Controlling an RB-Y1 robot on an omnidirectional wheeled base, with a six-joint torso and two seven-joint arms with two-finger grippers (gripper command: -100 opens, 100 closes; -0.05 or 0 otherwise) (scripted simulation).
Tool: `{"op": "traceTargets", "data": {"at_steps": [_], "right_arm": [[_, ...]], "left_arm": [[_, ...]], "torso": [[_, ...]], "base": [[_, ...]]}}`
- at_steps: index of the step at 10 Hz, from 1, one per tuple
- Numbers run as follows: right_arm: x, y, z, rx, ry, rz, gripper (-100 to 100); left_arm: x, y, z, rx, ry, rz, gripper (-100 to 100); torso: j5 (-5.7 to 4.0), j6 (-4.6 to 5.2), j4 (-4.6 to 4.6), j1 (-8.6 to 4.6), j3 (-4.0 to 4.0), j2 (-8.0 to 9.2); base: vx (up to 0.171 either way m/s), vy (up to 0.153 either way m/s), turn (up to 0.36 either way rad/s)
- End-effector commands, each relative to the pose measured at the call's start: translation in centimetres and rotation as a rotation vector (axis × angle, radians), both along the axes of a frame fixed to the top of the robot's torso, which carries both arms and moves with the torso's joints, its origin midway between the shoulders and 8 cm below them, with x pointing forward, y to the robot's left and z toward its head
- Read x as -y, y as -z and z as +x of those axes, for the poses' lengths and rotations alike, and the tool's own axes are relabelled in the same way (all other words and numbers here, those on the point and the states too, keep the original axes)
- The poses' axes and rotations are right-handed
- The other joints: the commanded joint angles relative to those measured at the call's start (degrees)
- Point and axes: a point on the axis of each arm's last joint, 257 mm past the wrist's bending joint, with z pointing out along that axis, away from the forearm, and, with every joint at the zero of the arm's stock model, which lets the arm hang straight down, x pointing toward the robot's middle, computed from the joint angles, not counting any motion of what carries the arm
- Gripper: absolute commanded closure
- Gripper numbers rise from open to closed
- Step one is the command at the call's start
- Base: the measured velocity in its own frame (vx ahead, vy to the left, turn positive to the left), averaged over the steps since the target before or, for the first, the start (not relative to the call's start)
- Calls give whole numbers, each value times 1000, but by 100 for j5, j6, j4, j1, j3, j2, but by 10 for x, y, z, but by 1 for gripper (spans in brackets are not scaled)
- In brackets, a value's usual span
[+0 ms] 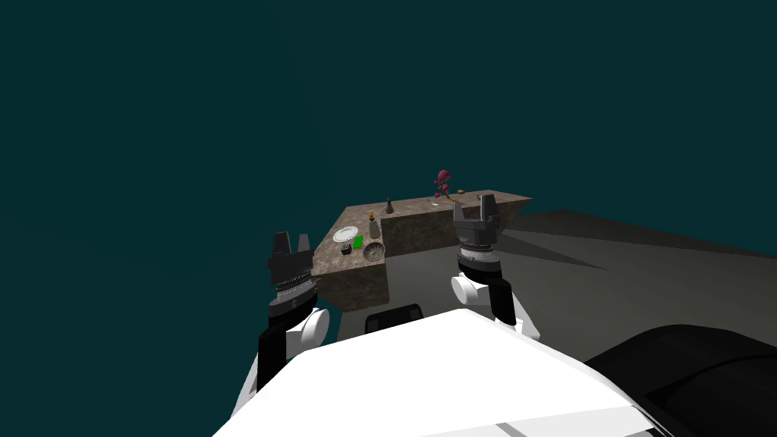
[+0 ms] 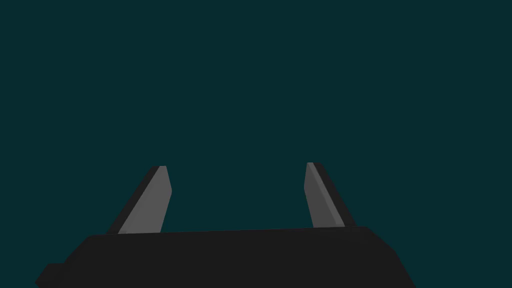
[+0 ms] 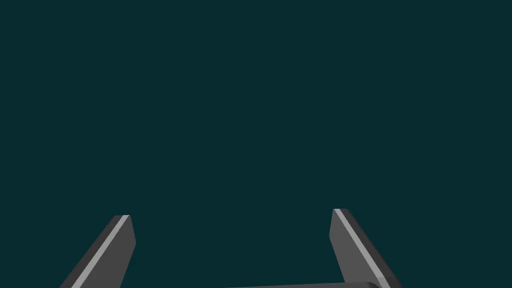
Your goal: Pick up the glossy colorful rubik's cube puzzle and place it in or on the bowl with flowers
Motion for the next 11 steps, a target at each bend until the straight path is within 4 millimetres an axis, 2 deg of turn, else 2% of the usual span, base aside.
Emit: {"op": "traceTargets", "data": {"at_steps": [1,11], "right_arm": [[0,0,0,0,0,0,0],[0,0,0,0,0,0,0]], "left_arm": [[4,11,8,-22,-11,61,-100],[16,77,51,-122,-119,367,-100]], "torso": [[0,0,0,0,0,0],[3,0,7,11,19,32]], "base": [[-37,21,24],[-72,34,12]]}}
